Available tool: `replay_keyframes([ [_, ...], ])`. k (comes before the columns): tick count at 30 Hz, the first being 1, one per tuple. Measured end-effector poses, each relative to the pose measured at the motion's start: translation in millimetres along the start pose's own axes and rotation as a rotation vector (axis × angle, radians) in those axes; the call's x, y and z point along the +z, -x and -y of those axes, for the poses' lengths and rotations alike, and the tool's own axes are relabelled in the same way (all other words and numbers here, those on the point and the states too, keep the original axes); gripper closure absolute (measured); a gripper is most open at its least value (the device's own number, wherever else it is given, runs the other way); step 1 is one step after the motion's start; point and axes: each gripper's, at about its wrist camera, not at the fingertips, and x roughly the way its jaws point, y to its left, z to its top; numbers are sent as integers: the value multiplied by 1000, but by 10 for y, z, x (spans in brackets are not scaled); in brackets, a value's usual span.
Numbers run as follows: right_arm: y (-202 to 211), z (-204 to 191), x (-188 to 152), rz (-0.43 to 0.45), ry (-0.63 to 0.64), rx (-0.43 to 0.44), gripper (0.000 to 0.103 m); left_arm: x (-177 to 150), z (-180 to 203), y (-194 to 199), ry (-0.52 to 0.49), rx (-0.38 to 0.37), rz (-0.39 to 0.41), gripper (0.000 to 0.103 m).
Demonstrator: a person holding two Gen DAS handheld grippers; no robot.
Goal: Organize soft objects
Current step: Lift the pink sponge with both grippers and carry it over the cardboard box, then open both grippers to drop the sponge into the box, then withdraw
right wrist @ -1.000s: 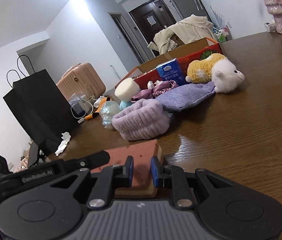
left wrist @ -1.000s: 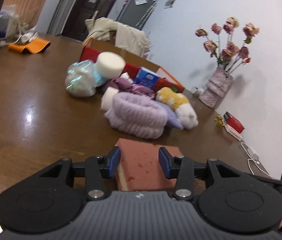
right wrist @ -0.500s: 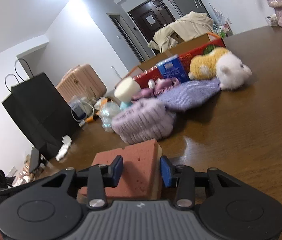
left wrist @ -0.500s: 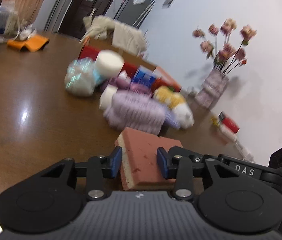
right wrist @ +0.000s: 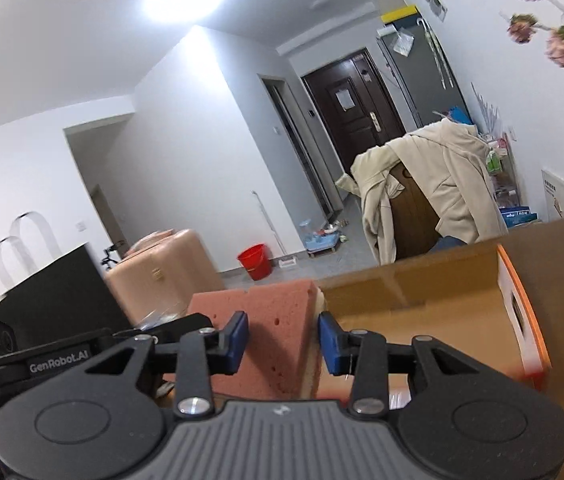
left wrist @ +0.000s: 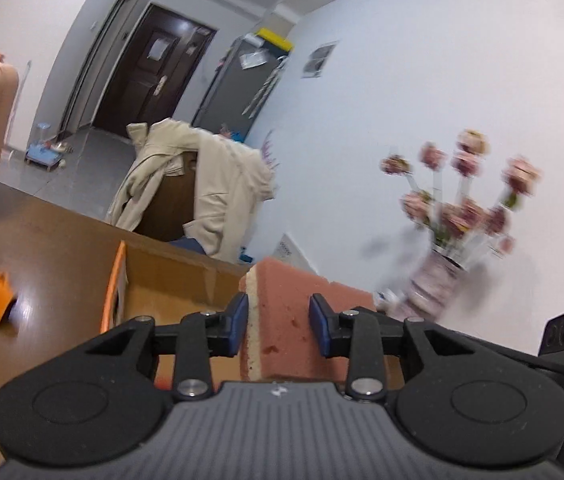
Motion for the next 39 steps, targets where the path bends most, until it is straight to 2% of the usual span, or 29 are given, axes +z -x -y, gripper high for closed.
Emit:
replay_keyframes([
  [4,-982,339,383,-98,-18,-42,67,342,-450,-889,64,66,-81,69],
  [9,-2100,800,402,-242,-63,-115,69,366,-924,-1773,62,199,-221,72],
  [11,-2346,920,305,-269,-69,-141,72,301,-967,-1962,-10,259,-259,72],
  [12,-2453,964,254,-298,-70,-150,79,259,-940,-2029,-59,310,-272,72],
  [13,-2549,1003,218,-329,-78,-152,82,240,-933,-2048,-98,330,-281,72],
  [15,-2636,1041,157,-372,-99,-143,83,218,-862,-1969,-156,314,-233,69],
  [16,-2635,1070,134,-370,-129,-122,83,190,-804,-1935,-210,330,-200,67],
  [18,-2616,1063,117,-370,-134,-99,83,138,-743,-1923,-265,334,-182,67],
  [20,-2547,989,143,-339,-87,-122,83,148,-738,-1897,-254,317,-176,66],
  [22,-2428,900,235,-304,-38,-150,83,193,-729,-1852,-241,338,-173,65],
  [25,-2088,749,408,-258,-5,-149,80,328,-621,-1588,-202,327,-164,61],
  [27,-1774,625,545,-219,27,-159,73,453,-491,-1355,-193,320,-141,57],
  [30,-1234,442,705,-167,73,-153,63,579,-200,-856,-218,297,-95,45],
  [32,-862,326,784,-129,104,-158,56,598,-16,-527,-245,278,-69,32],
  [34,-506,260,829,-95,126,-164,50,589,159,-211,-268,272,-49,24],
  [39,334,152,824,-18,144,-183,38,440,466,482,-298,260,-7,14],
])
